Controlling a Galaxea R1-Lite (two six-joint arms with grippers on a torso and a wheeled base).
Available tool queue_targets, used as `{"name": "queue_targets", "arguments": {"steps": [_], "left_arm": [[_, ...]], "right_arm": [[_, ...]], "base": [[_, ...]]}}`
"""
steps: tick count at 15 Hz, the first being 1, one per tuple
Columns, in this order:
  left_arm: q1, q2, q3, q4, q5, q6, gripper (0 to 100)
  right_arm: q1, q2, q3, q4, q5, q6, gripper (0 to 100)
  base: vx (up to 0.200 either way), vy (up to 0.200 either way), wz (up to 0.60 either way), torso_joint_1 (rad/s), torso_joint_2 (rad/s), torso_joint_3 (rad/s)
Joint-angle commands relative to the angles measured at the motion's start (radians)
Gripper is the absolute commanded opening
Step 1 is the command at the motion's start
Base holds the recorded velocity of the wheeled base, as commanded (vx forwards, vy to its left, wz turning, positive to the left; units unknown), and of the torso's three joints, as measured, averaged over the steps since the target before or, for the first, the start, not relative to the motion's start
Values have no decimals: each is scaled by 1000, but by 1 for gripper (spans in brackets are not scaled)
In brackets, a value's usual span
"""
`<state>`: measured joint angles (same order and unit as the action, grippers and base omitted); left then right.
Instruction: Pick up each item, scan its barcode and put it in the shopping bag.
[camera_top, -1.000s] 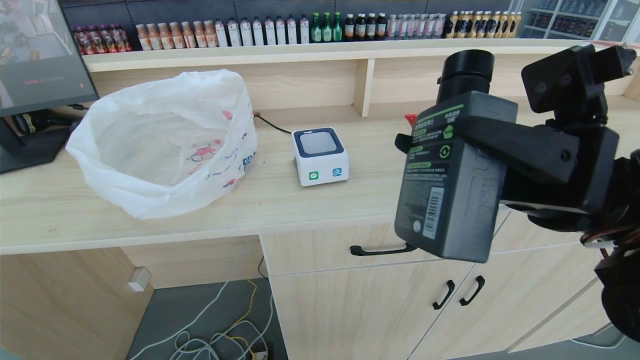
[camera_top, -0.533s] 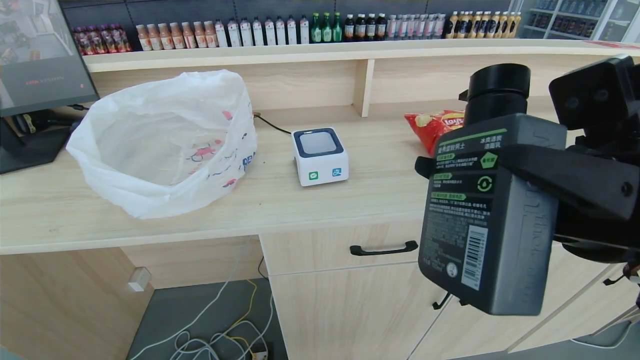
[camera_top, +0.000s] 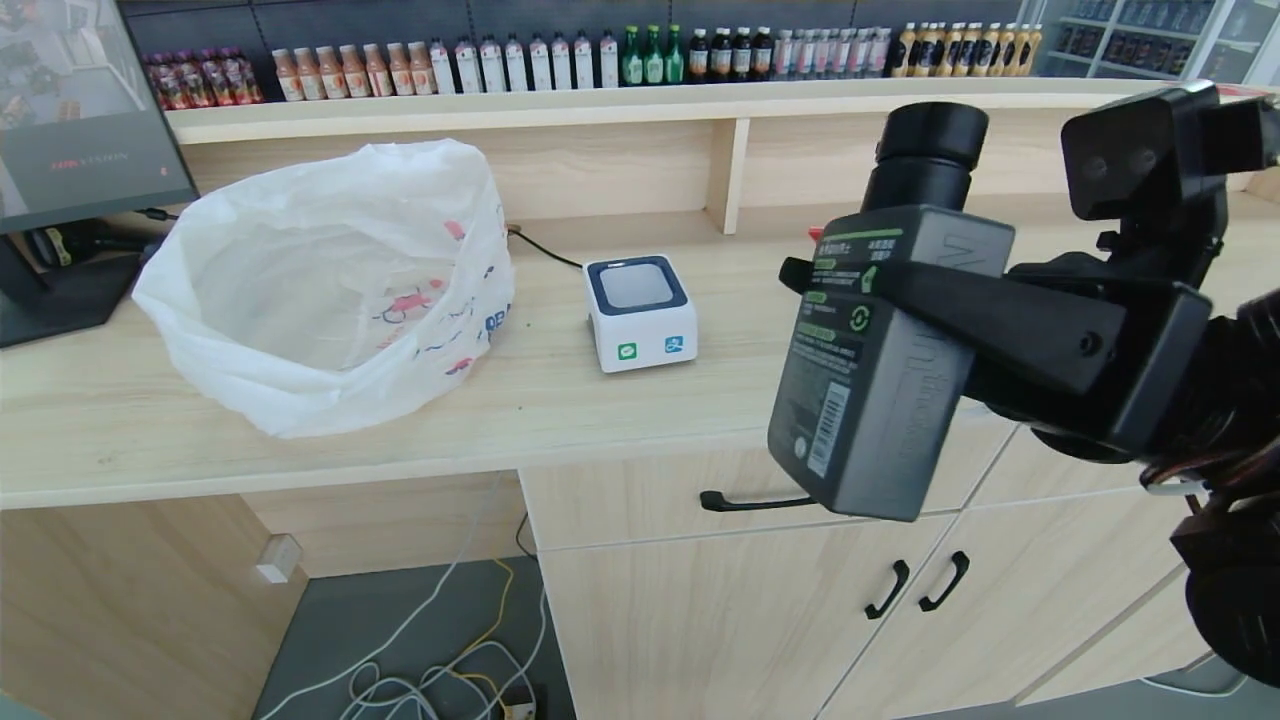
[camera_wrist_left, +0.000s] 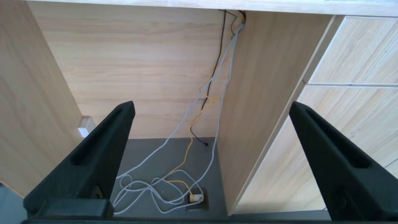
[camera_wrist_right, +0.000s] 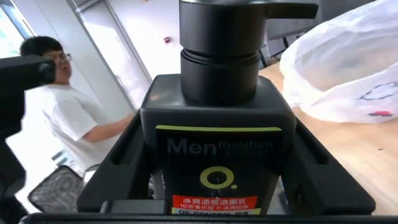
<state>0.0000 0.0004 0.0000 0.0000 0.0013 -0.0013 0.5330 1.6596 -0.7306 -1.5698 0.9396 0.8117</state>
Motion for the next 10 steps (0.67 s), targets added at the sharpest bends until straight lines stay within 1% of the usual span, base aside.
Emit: {"name": "queue_targets", "arguments": {"steps": [1,2,4,5,6,10], "left_arm": [[0,0,0,0,0,0,100],[0,0,0,0,-1,0,100],[0,0,0,0,0,0,100],[0,0,0,0,0,0,100],[0,0,0,0,0,0,100],[0,0,0,0,0,0,100]], "right_arm": [[-39,78,-9,-1,-1,-85,0],[-44,81,-7,-1,-1,-134,0],[-38,78,-9,-1,-5,-174,0],[-27,85,-9,-1,-5,-224,0],[-27,91,-13,-1,-5,-243,0],[-27,97,-33,-1,-4,-249,0]], "base": [[0,0,0,0,0,0],[0,0,0,0,0,0],[0,0,0,0,0,0],[0,0,0,0,0,0],[0,0,0,0,0,0],[0,0,0,0,0,0]]}}
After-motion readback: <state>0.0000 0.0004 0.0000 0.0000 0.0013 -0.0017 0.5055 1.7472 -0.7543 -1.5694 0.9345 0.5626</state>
